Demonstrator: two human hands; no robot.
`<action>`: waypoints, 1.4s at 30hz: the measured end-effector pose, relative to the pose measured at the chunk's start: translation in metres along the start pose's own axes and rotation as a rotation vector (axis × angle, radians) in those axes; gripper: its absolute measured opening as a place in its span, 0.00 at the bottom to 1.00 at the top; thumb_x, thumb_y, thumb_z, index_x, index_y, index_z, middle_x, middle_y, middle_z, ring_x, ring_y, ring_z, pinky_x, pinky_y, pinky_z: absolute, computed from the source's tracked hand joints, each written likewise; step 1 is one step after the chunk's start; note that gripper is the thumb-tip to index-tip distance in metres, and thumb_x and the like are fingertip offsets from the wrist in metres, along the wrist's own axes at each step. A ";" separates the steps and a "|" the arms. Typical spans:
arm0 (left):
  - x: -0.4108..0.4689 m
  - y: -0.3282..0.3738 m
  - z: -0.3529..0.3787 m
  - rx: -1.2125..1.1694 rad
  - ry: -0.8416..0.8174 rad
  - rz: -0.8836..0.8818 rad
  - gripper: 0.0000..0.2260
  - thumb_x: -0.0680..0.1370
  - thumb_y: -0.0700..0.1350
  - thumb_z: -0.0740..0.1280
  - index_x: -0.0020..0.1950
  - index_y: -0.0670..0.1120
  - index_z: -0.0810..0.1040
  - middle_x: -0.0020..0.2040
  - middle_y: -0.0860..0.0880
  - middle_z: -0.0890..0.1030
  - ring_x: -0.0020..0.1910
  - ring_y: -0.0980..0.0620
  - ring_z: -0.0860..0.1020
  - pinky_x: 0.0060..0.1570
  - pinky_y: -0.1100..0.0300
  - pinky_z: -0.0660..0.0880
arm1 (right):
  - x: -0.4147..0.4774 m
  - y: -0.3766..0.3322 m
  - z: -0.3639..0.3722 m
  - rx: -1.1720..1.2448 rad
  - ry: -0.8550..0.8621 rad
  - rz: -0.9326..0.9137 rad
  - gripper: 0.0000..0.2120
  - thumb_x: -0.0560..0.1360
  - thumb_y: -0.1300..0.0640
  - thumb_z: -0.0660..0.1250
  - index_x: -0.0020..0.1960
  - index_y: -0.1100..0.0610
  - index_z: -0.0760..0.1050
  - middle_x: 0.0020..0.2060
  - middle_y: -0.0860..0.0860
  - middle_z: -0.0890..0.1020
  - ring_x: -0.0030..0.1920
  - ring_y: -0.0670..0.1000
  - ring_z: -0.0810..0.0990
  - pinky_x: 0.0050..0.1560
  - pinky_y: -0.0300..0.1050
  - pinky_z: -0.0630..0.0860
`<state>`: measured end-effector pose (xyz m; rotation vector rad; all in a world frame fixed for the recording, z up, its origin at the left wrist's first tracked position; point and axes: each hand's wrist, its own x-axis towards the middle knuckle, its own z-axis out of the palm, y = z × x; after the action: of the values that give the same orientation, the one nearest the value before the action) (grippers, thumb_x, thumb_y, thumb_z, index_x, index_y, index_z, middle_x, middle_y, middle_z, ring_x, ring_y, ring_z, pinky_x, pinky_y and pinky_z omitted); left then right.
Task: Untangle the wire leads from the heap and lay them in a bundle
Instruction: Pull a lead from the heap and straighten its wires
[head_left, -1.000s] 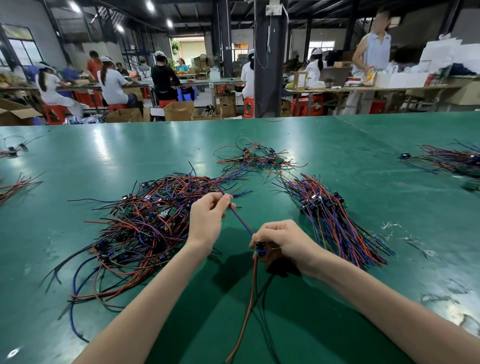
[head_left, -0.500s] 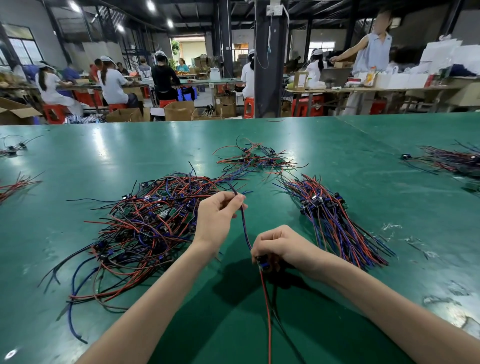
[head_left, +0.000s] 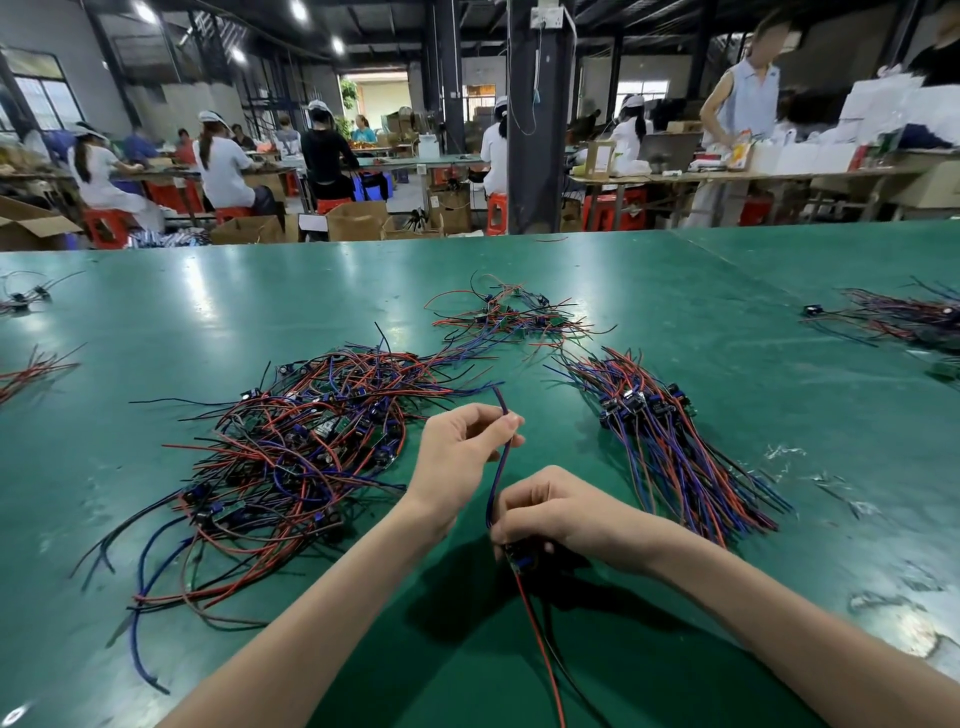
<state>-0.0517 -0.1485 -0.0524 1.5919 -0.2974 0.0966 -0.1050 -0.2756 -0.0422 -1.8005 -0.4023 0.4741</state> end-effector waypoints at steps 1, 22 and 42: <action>0.000 0.000 0.000 0.004 0.000 -0.009 0.06 0.76 0.38 0.68 0.40 0.46 0.81 0.30 0.54 0.82 0.33 0.62 0.79 0.36 0.71 0.73 | -0.001 -0.001 0.000 0.004 -0.008 -0.004 0.15 0.74 0.68 0.63 0.31 0.57 0.76 0.27 0.47 0.79 0.25 0.41 0.72 0.27 0.30 0.66; 0.029 0.005 -0.041 -0.049 0.270 0.009 0.08 0.77 0.40 0.67 0.38 0.43 0.81 0.32 0.53 0.81 0.30 0.58 0.70 0.31 0.71 0.69 | 0.004 -0.004 -0.010 0.122 0.320 0.002 0.14 0.73 0.69 0.62 0.29 0.60 0.73 0.24 0.50 0.74 0.22 0.43 0.67 0.21 0.32 0.60; 0.026 0.004 -0.039 -0.073 0.307 -0.045 0.09 0.77 0.41 0.68 0.37 0.46 0.82 0.32 0.54 0.82 0.27 0.60 0.68 0.31 0.70 0.68 | 0.003 -0.005 -0.006 0.125 0.269 0.016 0.14 0.73 0.69 0.62 0.30 0.60 0.73 0.21 0.47 0.73 0.20 0.42 0.67 0.21 0.30 0.59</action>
<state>-0.0229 -0.1132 -0.0406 1.4851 -0.0257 0.2894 -0.0997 -0.2777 -0.0360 -1.7186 -0.1684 0.2564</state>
